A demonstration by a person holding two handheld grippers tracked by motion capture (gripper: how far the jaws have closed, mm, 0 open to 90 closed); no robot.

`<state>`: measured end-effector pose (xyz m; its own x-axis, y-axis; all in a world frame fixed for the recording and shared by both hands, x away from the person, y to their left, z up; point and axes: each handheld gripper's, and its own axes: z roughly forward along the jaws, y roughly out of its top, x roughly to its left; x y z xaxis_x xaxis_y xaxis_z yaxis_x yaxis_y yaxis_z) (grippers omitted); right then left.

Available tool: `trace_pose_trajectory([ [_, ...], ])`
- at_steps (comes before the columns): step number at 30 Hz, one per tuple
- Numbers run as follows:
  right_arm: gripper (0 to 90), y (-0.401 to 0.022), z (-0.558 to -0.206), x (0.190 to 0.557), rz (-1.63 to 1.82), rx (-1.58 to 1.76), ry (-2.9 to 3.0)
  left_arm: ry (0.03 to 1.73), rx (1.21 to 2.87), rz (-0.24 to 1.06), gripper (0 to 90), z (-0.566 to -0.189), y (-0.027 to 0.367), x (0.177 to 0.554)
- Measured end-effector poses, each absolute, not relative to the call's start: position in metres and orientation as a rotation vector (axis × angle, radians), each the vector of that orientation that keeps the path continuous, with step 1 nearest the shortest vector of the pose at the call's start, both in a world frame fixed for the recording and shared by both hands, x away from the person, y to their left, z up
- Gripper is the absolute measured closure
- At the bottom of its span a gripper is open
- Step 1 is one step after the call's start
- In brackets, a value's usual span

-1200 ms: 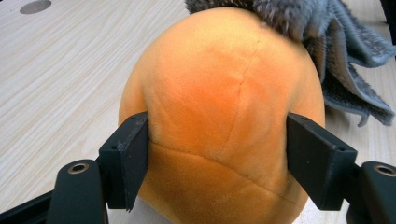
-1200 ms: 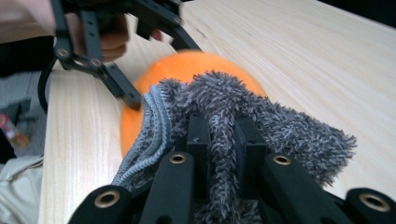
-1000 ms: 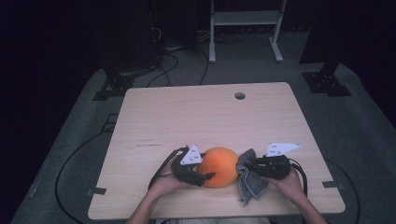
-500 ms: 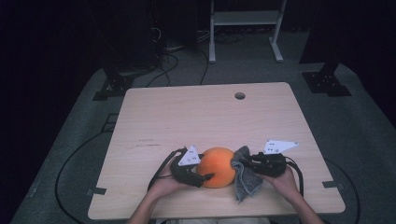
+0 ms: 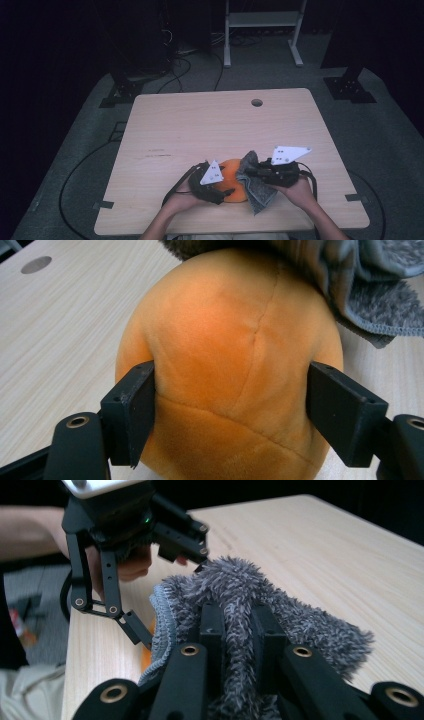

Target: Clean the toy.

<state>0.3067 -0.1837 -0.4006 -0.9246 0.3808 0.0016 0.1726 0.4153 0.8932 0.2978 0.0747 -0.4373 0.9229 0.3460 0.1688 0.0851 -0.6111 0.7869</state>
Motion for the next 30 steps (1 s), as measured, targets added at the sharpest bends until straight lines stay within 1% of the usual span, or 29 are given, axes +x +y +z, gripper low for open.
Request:
trace_pose_trajectory([
  [2, 78.4, -0.178, -0.404, 0.308, 1.484, 0.469, 2.488, 0.308, 2.209, 0.374, 24.7, -0.438, 0.077, 0.298],
  [4, 78.5, -0.182, -0.408, 0.311, 1.503, 0.493, 2.485, 0.314, 2.2, 0.36, 24.7, -0.438, 0.079, 0.299],
  [10, 78.5, -0.215, -0.431, 0.314, 1.534, 0.651, 2.477, 0.325, 2.169, 0.323, 23.8, -0.44, 0.08, 0.301],
  [13, 78.5, -0.23, -0.443, 0.314, 1.48, 0.73, 2.495, 0.32, 2.168, 0.334, 23.4, -0.439, 0.078, 0.3],
  [16, 78.5, -0.237, -0.438, 0.311, 1.473, 0.733, 2.478, 0.311, 2.177, 0.35, 22.5, -0.437, 0.073, 0.298],
  [19, 78.5, -0.23, -0.422, 0.307, 1.526, 0.655, 2.44, 0.293, 2.179, 0.358, 21.4, -0.436, 0.069, 0.296],
  [22, 78.5, -0.213, -0.41, 0.308, 1.543, 0.576, 2.454, 0.294, 2.187, 0.356, 21.1, -0.436, 0.07, 0.296],
  [26, 78.4, -0.197, -0.411, 0.311, 1.526, 0.53, 2.486, 0.32, 2.192, 0.326, 22.2, -0.438, 0.078, 0.298],
  [30, 78.4, -0.209, -0.423, 0.316, 1.571, 0.608, 2.477, 0.347, 2.188, 0.297, 22.2, -0.438, 0.083, 0.3],
])
